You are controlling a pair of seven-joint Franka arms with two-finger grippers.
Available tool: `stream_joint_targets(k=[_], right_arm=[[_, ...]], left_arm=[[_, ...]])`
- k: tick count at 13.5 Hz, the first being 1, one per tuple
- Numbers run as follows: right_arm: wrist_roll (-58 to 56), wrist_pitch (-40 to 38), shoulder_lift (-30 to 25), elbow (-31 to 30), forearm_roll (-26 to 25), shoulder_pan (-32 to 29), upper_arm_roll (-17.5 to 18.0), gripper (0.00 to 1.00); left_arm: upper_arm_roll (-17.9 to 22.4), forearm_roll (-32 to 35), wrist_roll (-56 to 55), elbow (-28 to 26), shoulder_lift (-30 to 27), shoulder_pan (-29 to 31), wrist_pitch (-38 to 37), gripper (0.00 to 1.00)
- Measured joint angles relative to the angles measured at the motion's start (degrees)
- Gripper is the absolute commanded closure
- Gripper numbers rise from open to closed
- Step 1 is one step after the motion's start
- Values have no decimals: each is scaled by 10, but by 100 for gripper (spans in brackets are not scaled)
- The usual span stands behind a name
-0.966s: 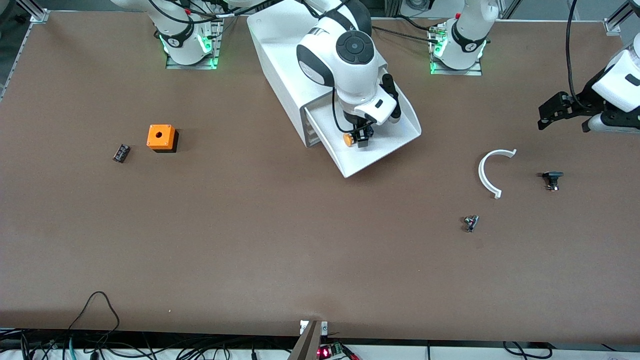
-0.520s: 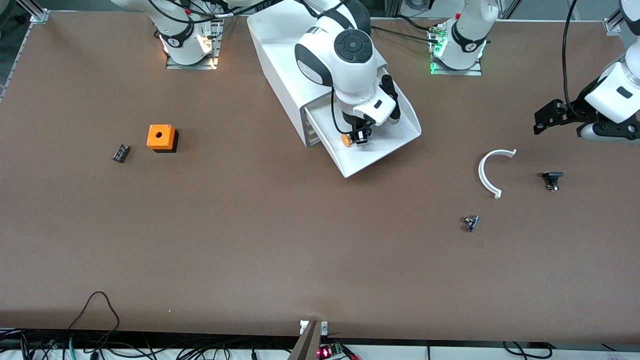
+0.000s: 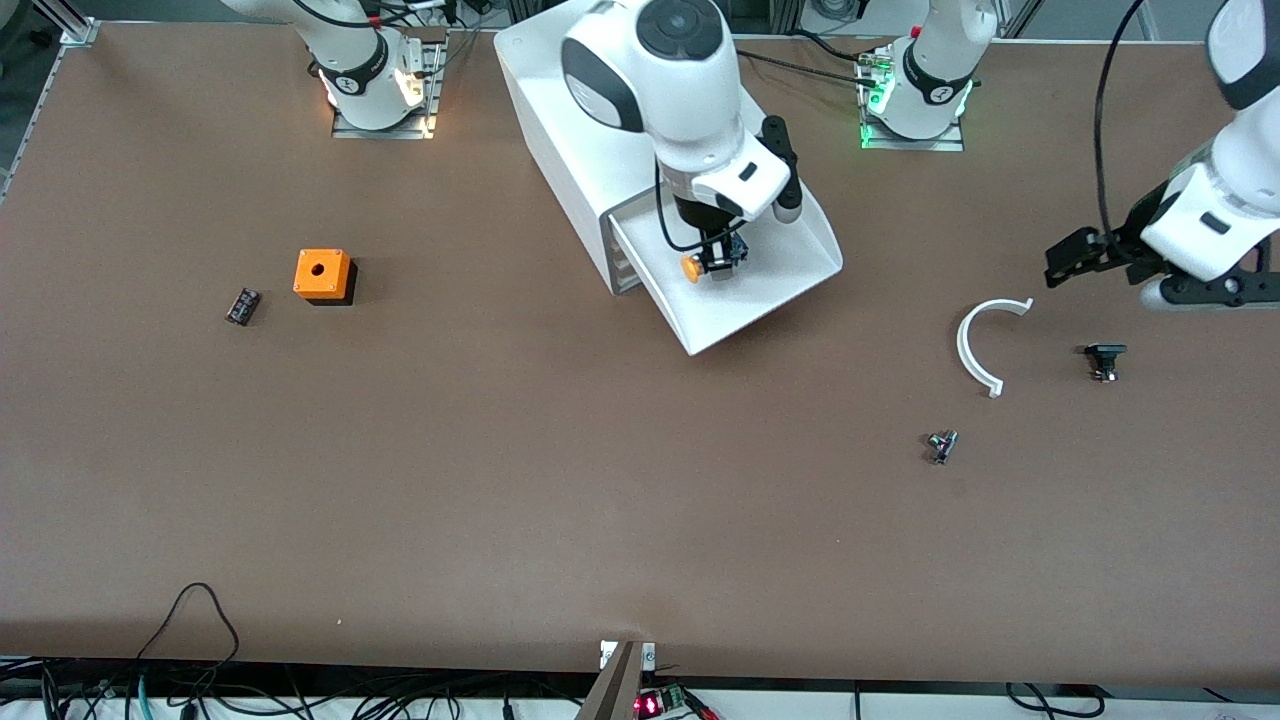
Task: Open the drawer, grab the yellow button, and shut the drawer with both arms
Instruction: 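Lift the button with the right gripper while the left gripper reaches the drawer, then push the drawer shut with the left gripper while the right gripper lowers button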
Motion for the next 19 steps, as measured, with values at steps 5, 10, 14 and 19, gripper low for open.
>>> stream_joint_targets(k=[5,10,14,19], right_arm=[[101,-12,-51,-30,-1,-51,-44,75],[194,15,-106,-149,-2,-172,-48,75],[208,24,-163,-248,-2,-222,-46,75],[347,25,-194,-349,-10,-284,-46,74]], left_arm=[[-55,-50,-144,-47,64,-10,109,0],[-77,-58,-278,-62,131,-67,189,0],[-127,-68,-388,-94,148,-89,248,0],[-207,-68,-475,-139,142,-94,291,0]])
